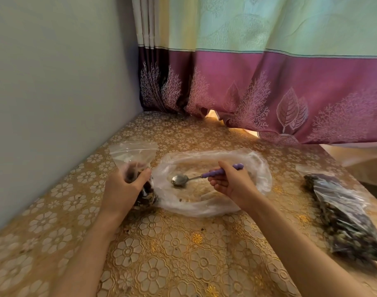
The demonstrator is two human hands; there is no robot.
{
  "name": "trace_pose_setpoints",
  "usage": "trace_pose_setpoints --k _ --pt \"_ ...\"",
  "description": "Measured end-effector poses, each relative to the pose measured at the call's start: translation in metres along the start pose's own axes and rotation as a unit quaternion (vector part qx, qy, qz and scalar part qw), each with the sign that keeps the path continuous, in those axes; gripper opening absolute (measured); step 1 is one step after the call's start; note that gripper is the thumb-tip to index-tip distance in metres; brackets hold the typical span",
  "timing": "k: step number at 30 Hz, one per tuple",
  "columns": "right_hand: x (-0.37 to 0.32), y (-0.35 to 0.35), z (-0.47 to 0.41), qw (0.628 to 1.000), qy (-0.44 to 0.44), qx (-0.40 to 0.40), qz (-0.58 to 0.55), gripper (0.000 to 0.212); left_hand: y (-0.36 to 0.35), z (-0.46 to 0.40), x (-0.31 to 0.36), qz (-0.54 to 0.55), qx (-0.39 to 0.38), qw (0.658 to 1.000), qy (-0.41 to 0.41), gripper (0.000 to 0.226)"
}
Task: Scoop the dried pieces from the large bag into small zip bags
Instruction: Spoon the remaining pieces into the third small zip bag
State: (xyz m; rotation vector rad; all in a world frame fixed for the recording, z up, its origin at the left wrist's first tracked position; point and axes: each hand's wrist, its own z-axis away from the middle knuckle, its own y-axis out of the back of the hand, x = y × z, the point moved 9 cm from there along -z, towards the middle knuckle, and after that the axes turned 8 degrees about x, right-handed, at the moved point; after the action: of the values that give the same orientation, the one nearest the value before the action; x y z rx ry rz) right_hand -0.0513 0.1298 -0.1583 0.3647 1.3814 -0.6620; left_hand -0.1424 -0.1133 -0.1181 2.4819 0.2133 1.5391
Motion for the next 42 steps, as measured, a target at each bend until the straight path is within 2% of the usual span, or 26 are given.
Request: trace_pose_setpoints --k 4,9,16,19,21,26,30,34,38,42 --pt "-0.004 0.009 0.002 1.0 -0.008 0.014 -0.026 0.057 -0.001 0.0 -0.005 0.04 -0.007 0.999 0.027 0.014" --pt "-0.044 0.009 0.01 0.993 0.074 0.026 -0.087 0.056 -0.011 0.004 -0.01 0.052 -0.048 0.996 0.058 0.023" --pt "-0.098 -0.03 0.037 0.978 0.177 -0.066 -0.086 0.048 -0.017 0.007 -0.006 0.034 -0.079 0.995 0.046 0.041" --pt "-0.104 -0.05 0.053 0.966 0.209 -0.137 -0.063 0.031 -0.018 0.008 -0.004 0.032 -0.083 0.995 0.047 0.034" --pt "-0.101 -0.057 0.061 0.961 0.215 -0.169 -0.038 0.03 -0.017 0.008 -0.002 0.027 -0.083 0.995 0.041 0.027" --pt "-0.099 -0.056 0.066 0.958 0.214 -0.189 -0.011 0.03 -0.016 0.008 0.002 0.016 -0.081 0.996 0.02 0.023" --pt "-0.103 -0.044 0.061 0.963 0.215 -0.158 -0.046 0.032 -0.017 0.008 -0.001 0.027 -0.082 0.996 0.026 0.024" --pt "-0.1 -0.019 0.051 0.971 0.209 -0.077 -0.083 0.028 -0.018 0.007 -0.006 0.028 -0.085 0.995 0.036 0.037" --pt "-0.088 0.013 0.044 0.977 0.21 0.028 -0.003 0.033 -0.019 0.006 -0.011 0.03 -0.086 0.995 0.044 0.042" --pt "-0.073 0.022 0.045 0.974 0.202 0.03 0.093 0.038 -0.02 0.006 -0.009 0.029 -0.086 0.995 0.044 0.034"
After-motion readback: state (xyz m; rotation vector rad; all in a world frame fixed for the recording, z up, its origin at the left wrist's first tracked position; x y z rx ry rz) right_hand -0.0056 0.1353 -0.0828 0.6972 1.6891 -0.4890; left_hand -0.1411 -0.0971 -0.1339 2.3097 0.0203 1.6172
